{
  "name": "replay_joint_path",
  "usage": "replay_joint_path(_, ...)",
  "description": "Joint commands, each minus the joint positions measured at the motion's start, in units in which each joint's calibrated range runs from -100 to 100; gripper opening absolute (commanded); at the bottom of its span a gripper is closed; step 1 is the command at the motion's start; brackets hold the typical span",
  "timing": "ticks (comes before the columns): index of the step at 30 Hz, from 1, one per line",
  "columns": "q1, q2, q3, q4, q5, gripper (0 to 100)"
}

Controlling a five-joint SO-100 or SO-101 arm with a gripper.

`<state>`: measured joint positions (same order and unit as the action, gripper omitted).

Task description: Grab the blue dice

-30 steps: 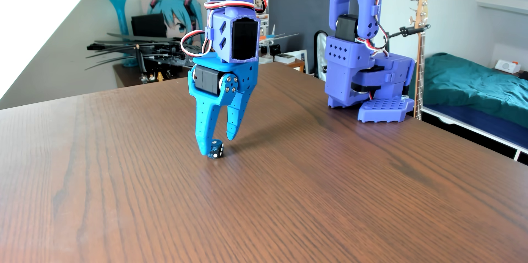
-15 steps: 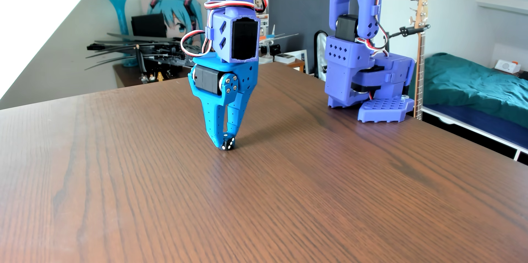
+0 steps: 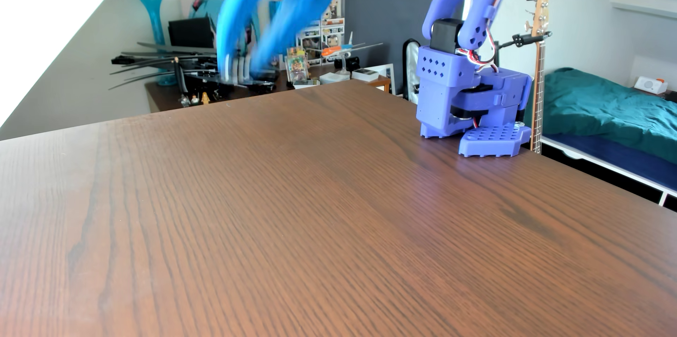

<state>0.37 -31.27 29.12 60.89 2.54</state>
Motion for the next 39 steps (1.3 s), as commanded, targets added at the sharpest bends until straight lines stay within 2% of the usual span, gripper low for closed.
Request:
replay_joint_path(1,-0.94,-32.98,6.06,3.03,-0.43,2)
replay_joint_path(6,-0.86,-58.60,18.08,5.59,-0.01,2)
replay_joint_path(9,-0.45,-68.56,24.05,6.11,1.09,2)
replay_joint_path(15,1.43,-67.64,31.01,4.91,-0.75,2)
replay_joint_path(26,2.01,-63.29,34.36,-6.21,-2.59,1)
replay_joint_path(35,0.21,-65.97,35.26,-3.30,-2.22,2)
replay_joint_path(39,-1.92,-65.88,35.80,-1.16,-0.91,6)
